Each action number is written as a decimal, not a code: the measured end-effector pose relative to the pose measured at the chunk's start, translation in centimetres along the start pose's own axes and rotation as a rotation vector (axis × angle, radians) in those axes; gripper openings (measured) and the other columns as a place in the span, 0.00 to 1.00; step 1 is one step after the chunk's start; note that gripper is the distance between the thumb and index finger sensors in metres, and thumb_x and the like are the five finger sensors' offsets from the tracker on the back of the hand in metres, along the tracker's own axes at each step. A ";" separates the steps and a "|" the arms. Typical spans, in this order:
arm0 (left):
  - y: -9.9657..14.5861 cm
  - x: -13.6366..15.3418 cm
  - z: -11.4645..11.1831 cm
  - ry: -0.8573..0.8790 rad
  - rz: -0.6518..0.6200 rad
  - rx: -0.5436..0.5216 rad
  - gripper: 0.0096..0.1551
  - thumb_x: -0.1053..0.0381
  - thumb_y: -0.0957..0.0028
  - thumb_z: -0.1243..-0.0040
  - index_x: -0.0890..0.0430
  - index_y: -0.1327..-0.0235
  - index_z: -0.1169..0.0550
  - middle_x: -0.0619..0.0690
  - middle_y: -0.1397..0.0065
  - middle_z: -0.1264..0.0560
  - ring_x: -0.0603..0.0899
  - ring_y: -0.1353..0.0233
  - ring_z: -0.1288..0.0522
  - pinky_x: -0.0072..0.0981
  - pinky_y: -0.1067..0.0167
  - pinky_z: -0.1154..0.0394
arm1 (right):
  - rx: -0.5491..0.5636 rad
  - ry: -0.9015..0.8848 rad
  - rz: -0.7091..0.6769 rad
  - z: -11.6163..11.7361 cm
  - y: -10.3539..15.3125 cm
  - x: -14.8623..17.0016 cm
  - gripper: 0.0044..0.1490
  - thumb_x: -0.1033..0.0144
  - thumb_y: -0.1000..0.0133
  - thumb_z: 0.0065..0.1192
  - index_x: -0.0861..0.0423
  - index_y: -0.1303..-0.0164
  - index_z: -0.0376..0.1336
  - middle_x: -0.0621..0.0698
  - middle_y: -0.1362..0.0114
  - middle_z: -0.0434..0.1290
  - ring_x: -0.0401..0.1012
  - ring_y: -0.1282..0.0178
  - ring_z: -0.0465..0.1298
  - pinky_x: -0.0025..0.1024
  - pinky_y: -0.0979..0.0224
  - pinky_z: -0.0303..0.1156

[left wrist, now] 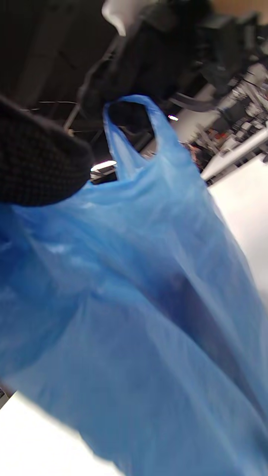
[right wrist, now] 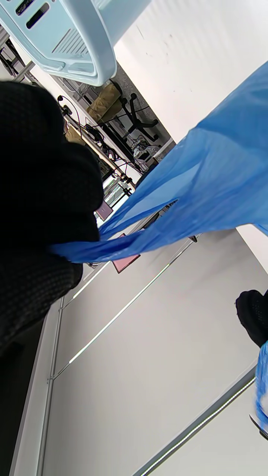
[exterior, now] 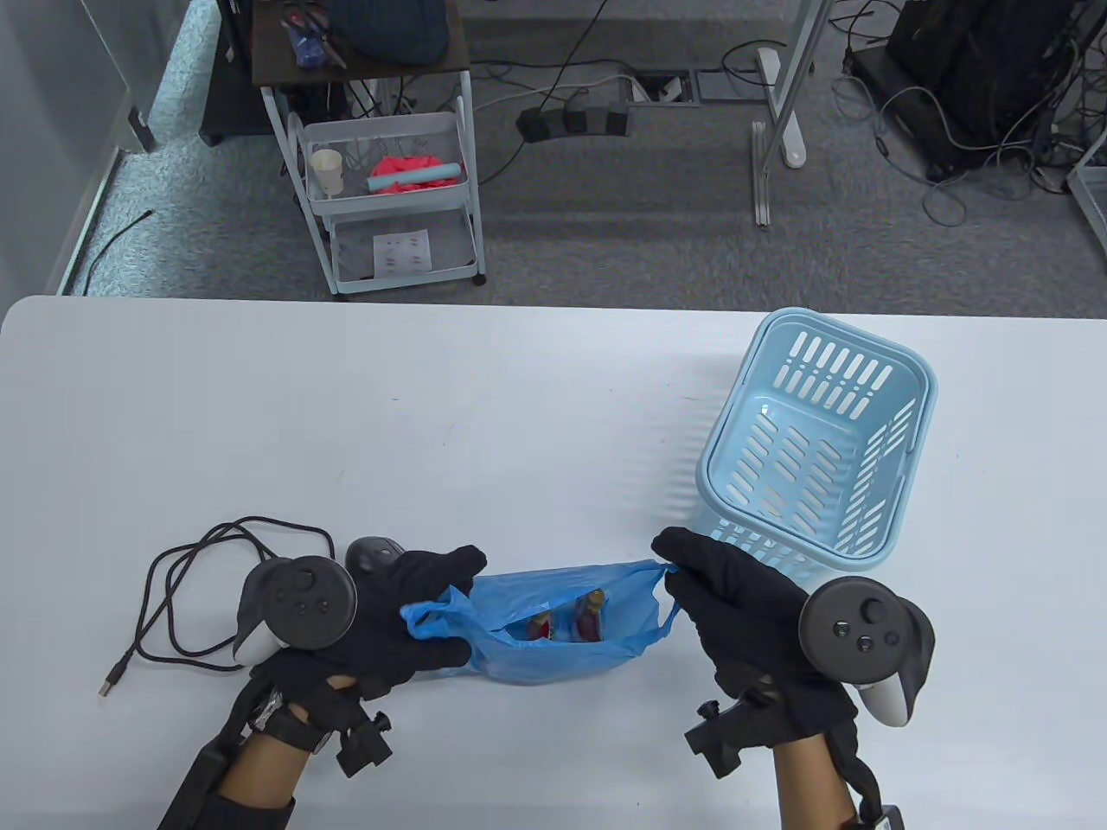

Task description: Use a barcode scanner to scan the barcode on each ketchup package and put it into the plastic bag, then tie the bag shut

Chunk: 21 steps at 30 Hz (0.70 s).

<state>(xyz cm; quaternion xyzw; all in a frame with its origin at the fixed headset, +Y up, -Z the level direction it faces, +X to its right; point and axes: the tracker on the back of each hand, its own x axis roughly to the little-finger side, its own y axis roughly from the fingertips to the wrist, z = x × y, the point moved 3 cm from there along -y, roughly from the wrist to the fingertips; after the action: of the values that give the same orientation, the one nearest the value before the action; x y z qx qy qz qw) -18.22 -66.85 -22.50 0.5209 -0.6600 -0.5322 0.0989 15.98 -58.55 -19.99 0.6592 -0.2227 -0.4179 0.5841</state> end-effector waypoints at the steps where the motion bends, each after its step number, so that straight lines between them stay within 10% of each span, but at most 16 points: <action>1: -0.2 0.1 0.1 0.013 -0.002 -0.009 0.43 0.46 0.54 0.30 0.44 0.23 0.34 0.43 0.32 0.28 0.61 0.27 0.29 0.66 0.23 0.40 | 0.002 -0.001 -0.001 0.0 0.0 0.0 0.26 0.70 0.41 0.63 0.56 0.31 0.66 0.57 0.41 0.76 0.55 0.45 0.77 0.50 0.41 0.72; 8: -0.9 0.8 0.2 0.089 -0.005 -0.089 0.22 0.46 0.51 0.33 0.45 0.43 0.18 0.41 0.46 0.23 0.58 0.39 0.23 0.62 0.27 0.33 | 0.006 -0.053 -0.068 0.1 0.9 0.7 0.36 0.62 0.41 0.65 0.57 0.23 0.59 0.61 0.32 0.72 0.59 0.37 0.73 0.54 0.35 0.69; 21: -1.0 1.3 0.3 0.153 0.028 -0.145 0.21 0.43 0.51 0.33 0.43 0.44 0.22 0.43 0.36 0.26 0.62 0.33 0.24 0.65 0.27 0.34 | -0.212 -0.200 -0.065 5.0 2.9 7.3 0.70 0.46 0.47 0.71 0.58 0.14 0.30 0.67 0.12 0.37 0.68 0.15 0.42 0.71 0.20 0.46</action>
<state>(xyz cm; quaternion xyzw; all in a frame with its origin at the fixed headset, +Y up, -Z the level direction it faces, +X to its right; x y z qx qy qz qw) -18.42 -67.59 -23.96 0.5424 -0.6176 -0.5355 0.1939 16.50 -67.80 -19.13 0.5558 -0.2130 -0.5214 0.6115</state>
